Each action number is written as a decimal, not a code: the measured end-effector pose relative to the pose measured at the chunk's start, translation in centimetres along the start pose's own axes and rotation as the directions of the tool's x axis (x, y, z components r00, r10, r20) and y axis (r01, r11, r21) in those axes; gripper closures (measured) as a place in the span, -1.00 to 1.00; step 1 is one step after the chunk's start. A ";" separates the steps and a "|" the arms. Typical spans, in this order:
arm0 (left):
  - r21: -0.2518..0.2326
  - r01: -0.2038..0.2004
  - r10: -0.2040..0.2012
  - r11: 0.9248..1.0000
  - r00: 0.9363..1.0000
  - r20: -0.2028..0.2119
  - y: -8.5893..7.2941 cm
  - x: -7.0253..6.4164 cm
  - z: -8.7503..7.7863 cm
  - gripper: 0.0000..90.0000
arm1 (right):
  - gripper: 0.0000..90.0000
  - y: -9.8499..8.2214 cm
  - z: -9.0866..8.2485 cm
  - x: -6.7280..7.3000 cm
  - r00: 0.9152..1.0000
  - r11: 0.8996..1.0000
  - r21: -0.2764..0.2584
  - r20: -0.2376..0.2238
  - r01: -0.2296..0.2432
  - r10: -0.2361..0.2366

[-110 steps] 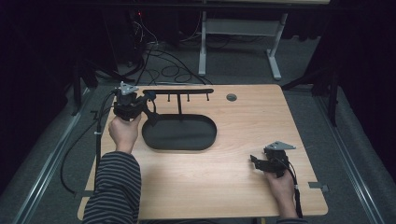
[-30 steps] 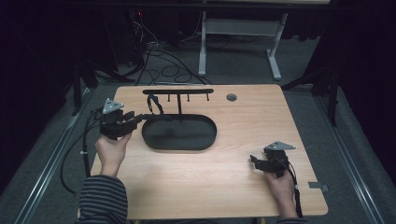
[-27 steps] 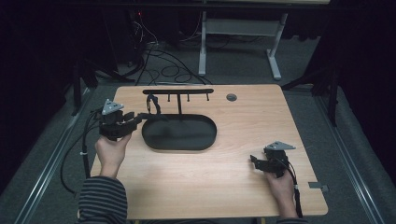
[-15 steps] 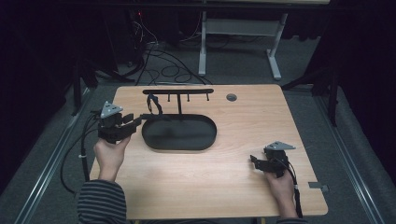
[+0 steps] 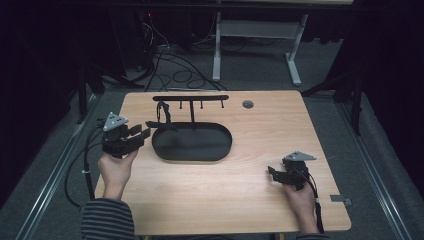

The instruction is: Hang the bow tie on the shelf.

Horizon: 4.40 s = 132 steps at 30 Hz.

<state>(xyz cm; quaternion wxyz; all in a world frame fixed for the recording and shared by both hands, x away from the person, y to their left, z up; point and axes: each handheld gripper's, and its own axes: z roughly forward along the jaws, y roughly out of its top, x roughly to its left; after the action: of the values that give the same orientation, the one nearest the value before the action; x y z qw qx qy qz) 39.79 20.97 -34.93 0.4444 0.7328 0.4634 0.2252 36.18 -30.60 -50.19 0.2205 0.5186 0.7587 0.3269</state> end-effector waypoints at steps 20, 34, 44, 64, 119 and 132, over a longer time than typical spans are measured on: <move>-0.001 0.010 -0.010 1.000 1.000 0.002 -1.7 -0.2 -1.0 0.35 | -0.28 0.0 0.0 0.0 1.000 1.000 0.000 0.001 0.005 -0.005; -0.004 0.024 -0.024 1.000 1.000 0.012 -2.7 -0.3 -1.3 0.34 | -0.28 0.0 0.0 0.1 1.000 1.000 0.001 0.005 0.009 -0.009; -0.006 0.030 -0.030 1.000 0.999 0.027 -3.3 -0.5 -1.7 0.32 | -0.28 0.0 0.0 0.1 1.000 1.000 0.003 0.006 0.010 -0.010; -0.001 0.049 -0.049 0.999 0.998 0.043 -4.6 -0.6 -1.8 0.31 | -0.28 0.0 0.0 0.1 1.000 1.000 0.003 0.007 0.010 -0.010; 0.050 0.132 -0.136 0.990 0.986 0.098 -9.2 -1.0 -0.9 0.28 | -0.28 0.0 0.0 0.1 1.000 1.000 0.004 0.009 0.011 -0.011; 0.071 0.151 -0.158 0.986 0.983 0.097 -10.3 -0.9 -0.5 0.28 | -0.28 0.0 0.0 0.1 1.000 1.000 0.003 0.010 0.011 -0.011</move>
<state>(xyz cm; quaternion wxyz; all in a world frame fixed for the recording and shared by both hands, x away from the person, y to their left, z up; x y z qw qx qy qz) 34.11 22.18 -43.46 0.4602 0.7189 0.5025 0.1374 36.17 -30.49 -50.20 0.2253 0.5162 0.7609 0.3223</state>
